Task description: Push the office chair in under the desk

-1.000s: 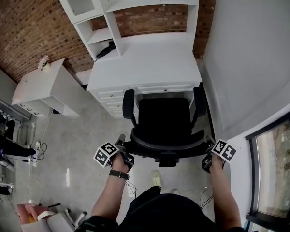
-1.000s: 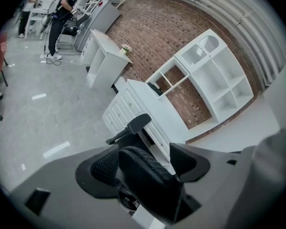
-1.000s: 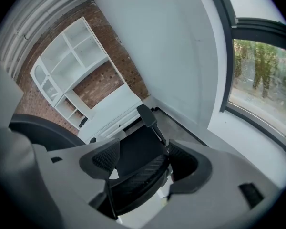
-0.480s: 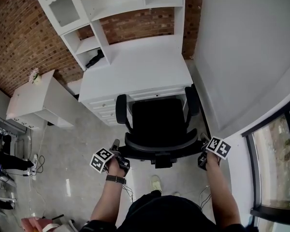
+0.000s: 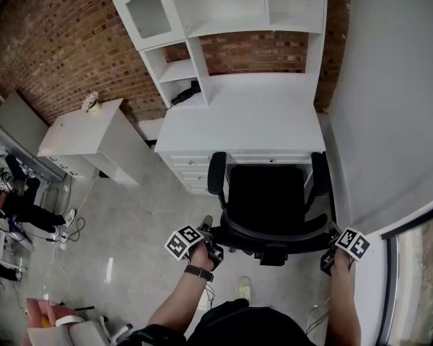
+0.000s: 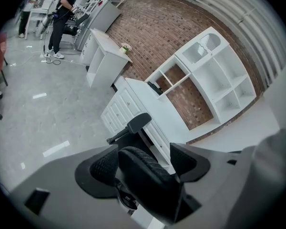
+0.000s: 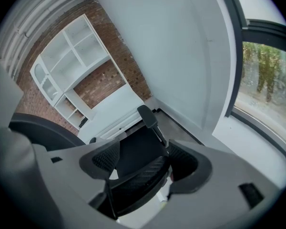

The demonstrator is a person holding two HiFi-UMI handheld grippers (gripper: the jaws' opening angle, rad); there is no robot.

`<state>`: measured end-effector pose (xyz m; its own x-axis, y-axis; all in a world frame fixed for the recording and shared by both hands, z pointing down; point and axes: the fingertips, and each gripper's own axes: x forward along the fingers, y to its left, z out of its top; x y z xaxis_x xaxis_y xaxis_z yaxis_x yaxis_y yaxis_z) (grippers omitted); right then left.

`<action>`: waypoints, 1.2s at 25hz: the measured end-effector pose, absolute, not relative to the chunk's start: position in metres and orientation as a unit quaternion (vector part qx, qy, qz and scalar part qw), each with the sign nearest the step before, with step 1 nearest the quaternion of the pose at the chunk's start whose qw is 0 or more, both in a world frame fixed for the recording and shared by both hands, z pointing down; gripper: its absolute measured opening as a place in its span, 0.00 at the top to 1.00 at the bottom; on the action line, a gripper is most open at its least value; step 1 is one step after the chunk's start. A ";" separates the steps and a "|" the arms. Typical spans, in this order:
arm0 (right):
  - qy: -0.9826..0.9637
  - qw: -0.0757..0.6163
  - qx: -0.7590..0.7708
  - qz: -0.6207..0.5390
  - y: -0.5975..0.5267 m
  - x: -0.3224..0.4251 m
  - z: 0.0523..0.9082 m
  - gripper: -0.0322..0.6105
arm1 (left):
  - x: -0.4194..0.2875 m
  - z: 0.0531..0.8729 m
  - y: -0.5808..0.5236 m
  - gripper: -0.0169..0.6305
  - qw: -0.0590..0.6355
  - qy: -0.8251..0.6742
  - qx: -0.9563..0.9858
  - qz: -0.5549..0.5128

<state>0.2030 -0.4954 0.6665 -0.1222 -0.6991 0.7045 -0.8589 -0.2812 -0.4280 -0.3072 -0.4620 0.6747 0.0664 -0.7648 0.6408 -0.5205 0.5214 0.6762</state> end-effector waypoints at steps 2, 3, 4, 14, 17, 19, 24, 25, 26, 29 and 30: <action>-0.595 0.088 0.655 0.457 -0.499 0.195 0.666 0.50 | -0.315 0.672 -0.461 0.47 0.554 -0.675 0.474 -0.111; -0.596 0.089 0.654 0.457 -0.500 0.191 0.665 0.50 | -0.318 0.671 -0.460 0.47 0.554 -0.676 0.473 -0.112; -0.598 0.091 0.653 0.457 -0.499 0.188 0.665 0.50 | -0.321 0.670 -0.458 0.47 0.554 -0.676 0.472 -0.113; -0.614 0.072 0.640 0.457 -0.498 0.185 0.653 0.49 | -0.324 0.665 -0.458 0.44 0.551 -0.662 0.497 -0.110; -0.621 0.078 0.651 0.430 -0.490 0.202 0.639 0.49 | -0.320 0.660 -0.455 0.44 0.545 -0.656 0.512 -0.102; -0.625 0.078 0.659 0.411 -0.484 0.213 0.628 0.49 | -0.322 0.655 -0.452 0.45 0.539 -0.656 0.519 -0.095; -0.649 0.084 0.665 0.359 -0.465 0.219 0.601 0.57 | -0.329 0.634 -0.428 0.45 0.524 -0.660 0.528 -0.107; -0.654 0.085 0.668 0.346 -0.461 0.220 0.595 0.67 | -0.329 0.628 -0.422 0.45 0.517 -0.663 0.531 -0.108; -0.658 0.085 0.670 0.334 -0.457 0.222 0.590 0.73 | -0.328 0.622 -0.416 0.45 0.510 -0.665 0.535 -0.110; -0.673 0.077 0.667 0.310 -0.447 0.222 0.574 0.82 | -0.318 0.600 -0.404 0.48 0.497 -0.659 0.552 -0.124; -0.679 0.075 0.664 0.304 -0.444 0.220 0.568 0.84 | -0.313 0.591 -0.402 0.53 0.492 -0.654 0.559 -0.131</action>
